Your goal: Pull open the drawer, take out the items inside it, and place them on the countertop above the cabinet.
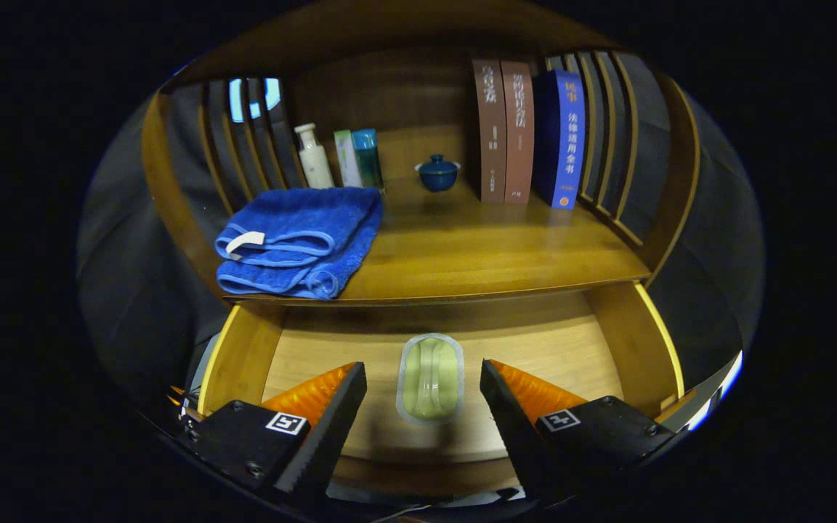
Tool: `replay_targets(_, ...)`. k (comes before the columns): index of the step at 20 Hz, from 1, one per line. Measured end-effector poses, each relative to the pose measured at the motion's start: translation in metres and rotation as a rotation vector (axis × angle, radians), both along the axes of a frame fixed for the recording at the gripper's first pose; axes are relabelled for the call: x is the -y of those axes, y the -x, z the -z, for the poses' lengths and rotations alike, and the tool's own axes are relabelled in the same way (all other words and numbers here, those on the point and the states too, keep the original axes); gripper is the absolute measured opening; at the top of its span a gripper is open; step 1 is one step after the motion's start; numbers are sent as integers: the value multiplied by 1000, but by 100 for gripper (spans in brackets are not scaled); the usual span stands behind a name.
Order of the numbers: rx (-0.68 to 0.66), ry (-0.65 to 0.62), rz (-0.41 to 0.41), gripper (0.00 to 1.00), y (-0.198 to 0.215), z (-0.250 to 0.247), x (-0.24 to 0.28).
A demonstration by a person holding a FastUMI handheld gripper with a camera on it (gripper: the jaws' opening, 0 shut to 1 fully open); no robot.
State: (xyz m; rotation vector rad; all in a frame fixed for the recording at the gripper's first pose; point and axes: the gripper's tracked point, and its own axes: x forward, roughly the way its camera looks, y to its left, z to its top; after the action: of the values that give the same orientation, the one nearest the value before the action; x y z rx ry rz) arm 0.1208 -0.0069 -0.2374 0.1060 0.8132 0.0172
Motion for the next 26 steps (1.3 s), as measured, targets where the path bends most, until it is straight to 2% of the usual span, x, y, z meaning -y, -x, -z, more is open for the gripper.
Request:
replay_targets(6,-188,-5,1,97,-18,52,6)
replay_targets(8,-246,-4,-9,85,-19,63,4)
replay_targets(10,-277,22,-19,82,-22,73,6)
replay_targets(12,-298,20,-43,67,-22,80,-1)
replay_targets(19,-350,55,-41,15,-20,96,7)
replay_targets(26,-332,47,-80,14,-6,82,-2)
